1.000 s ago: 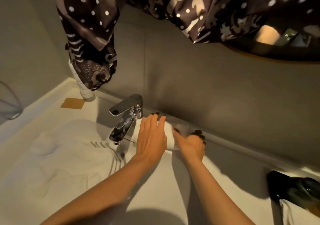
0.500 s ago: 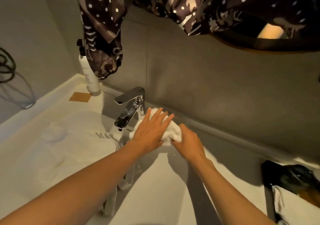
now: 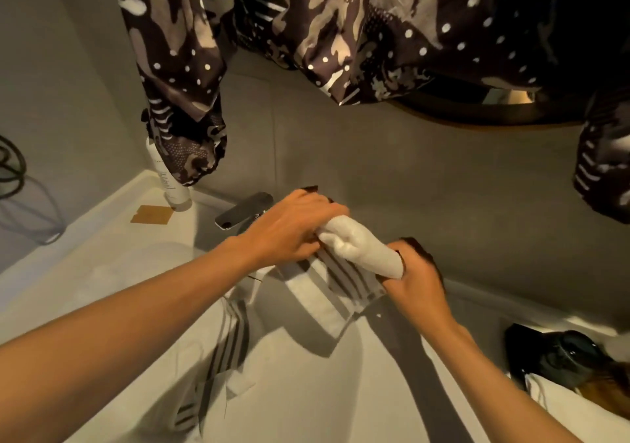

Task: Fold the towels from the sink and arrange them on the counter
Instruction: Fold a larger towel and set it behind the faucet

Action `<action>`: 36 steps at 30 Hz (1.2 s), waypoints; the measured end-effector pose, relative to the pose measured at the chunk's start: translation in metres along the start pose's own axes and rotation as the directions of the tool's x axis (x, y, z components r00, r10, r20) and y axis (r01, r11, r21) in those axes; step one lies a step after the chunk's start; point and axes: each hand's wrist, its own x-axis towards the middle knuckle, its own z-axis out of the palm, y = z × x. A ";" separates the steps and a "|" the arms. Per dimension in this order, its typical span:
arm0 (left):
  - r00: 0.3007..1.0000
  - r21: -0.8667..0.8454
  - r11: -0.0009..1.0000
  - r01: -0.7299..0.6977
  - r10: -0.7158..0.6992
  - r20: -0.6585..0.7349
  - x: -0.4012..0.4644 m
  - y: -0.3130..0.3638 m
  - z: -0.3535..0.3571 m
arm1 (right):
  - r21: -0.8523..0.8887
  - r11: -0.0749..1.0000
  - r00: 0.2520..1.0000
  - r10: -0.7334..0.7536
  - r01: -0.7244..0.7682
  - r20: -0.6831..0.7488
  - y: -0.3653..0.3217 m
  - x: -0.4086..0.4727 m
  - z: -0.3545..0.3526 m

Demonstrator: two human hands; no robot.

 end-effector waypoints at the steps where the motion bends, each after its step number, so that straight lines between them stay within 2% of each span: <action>1: 1.000 0.073 0.997 -0.023 0.024 -0.012 0.002 -0.006 -0.004 | -0.137 0.987 0.991 -0.098 0.085 -0.087 -0.001 0.003 -0.006; 3: 0.996 0.282 0.957 -0.069 0.083 -0.037 0.001 -0.019 -0.004 | -0.403 0.900 0.961 -0.240 0.166 -0.140 -0.010 -0.001 -0.008; 5: 0.996 0.412 0.910 -0.044 0.069 -0.047 -0.013 -0.031 0.012 | -0.546 0.816 0.959 -0.274 0.190 -0.076 -0.014 -0.014 0.008; 7: 0.999 0.480 0.877 0.011 -0.026 0.024 -0.034 -0.032 0.044 | -0.604 0.771 0.975 -0.214 0.203 0.055 -0.003 -0.028 0.042; 9: 0.964 0.546 0.835 0.066 -0.196 0.182 -0.054 -0.019 0.073 | -0.633 0.747 0.975 -0.095 0.203 0.200 0.012 -0.043 0.074; 10: 0.911 0.560 0.824 0.085 -0.292 0.291 -0.062 -0.007 0.086 | -0.643 0.740 0.965 -0.030 0.197 0.261 0.018 -0.049 0.084; 11: 0.827 0.551 0.829 0.101 -0.378 0.417 -0.067 0.007 0.096 | -0.652 0.737 0.955 0.030 0.179 0.296 0.021 -0.053 0.090; 13: 0.588 0.491 0.850 0.192 -0.500 0.636 -0.071 0.038 0.106 | -0.667 0.732 0.947 0.099 0.138 0.305 0.025 -0.054 0.091; 14: 0.548 0.454 0.856 0.247 -0.510 0.663 -0.073 0.051 0.111 | -0.668 0.733 0.950 0.102 0.129 0.296 0.026 -0.053 0.090; 15: 0.559 0.424 0.858 0.289 -0.511 0.653 -0.075 0.061 0.114 | -0.660 0.742 0.950 0.111 0.117 0.292 0.025 -0.049 0.089; 18: 0.784 0.318 0.903 0.288 -0.413 0.463 -0.082 0.064 0.117 | -0.597 0.796 0.943 0.112 0.103 0.312 0.018 -0.037 0.084; 19: 0.831 0.291 0.910 0.296 -0.395 0.392 -0.081 0.056 0.114 | -0.553 0.825 0.939 0.089 0.118 0.332 0.021 -0.032 0.081; 20: 0.832 0.230 0.901 0.368 -0.430 0.351 -0.077 0.043 0.108 | -0.489 0.866 0.919 0.101 0.108 0.382 0.023 -0.024 0.075; 21: 0.797 0.141 0.866 0.479 -0.497 0.344 -0.068 0.028 0.100 | -0.395 0.918 0.910 0.146 0.021 0.389 0.026 -0.016 0.064; 22: 0.728 0.064 0.807 0.588 -0.562 0.393 -0.059 0.012 0.093 | -0.254 0.956 0.902 0.234 -0.145 0.363 0.027 -0.009 0.054; 23: 0.654 0.008 0.738 0.675 -0.603 0.457 -0.051 -0.004 0.090 | -0.106 0.942 0.882 0.334 -0.317 0.333 0.028 -0.002 0.048; 25: 0.566 -0.047 0.626 0.778 -0.666 0.486 -0.034 -0.031 0.090 | 0.062 0.828 0.813 0.527 -0.557 0.248 0.039 0.013 0.050; 27: 0.478 -0.087 0.487 0.869 -0.781 0.402 -0.022 -0.047 0.102 | 0.128 0.687 0.695 0.683 -0.716 0.225 0.046 0.025 0.065; 29: 0.358 -0.167 0.321 0.932 -0.885 0.297 -0.010 -0.054 0.116 | 0.184 0.571 0.599 0.775 -0.800 0.199 0.050 0.035 0.085; 30: 0.322 -0.135 0.296 0.946 -0.914 0.247 -0.007 -0.050 0.122 | 0.152 0.582 0.600 0.789 -0.799 0.132 0.048 0.037 0.093; 31: 0.321 -0.037 0.320 0.947 -0.930 0.176 -0.005 -0.047 0.131 | 0.062 0.651 0.652 0.758 -0.756 -0.008 0.047 0.035 0.102; 32: 0.381 0.117 0.389 0.914 -0.921 0.082 -0.005 -0.041 0.137 | -0.072 0.767 0.764 0.619 -0.638 -0.180 0.040 0.028 0.105; 33: 0.484 0.270 0.469 0.841 -0.875 0.013 -0.006 -0.036 0.142 | -0.227 0.863 0.882 0.394 -0.451 -0.257 0.034 0.015 0.108; 34: 0.609 0.374 0.552 0.745 -0.792 -0.044 -0.007 -0.034 0.145 | -0.358 0.903 0.964 0.174 -0.238 -0.202 0.029 0.000 0.111; 35: 0.694 0.421 0.613 0.669 -0.718 -0.056 -0.006 -0.035 0.146 | -0.452 0.891 0.998 0.010 -0.039 -0.065 0.030 -0.015 0.114; 36: 0.741 0.427 0.657 0.621 -0.670 -0.047 -0.005 -0.036 0.143 | -0.509 0.854 0.994 -0.075 0.106 0.081 0.033 -0.026 0.116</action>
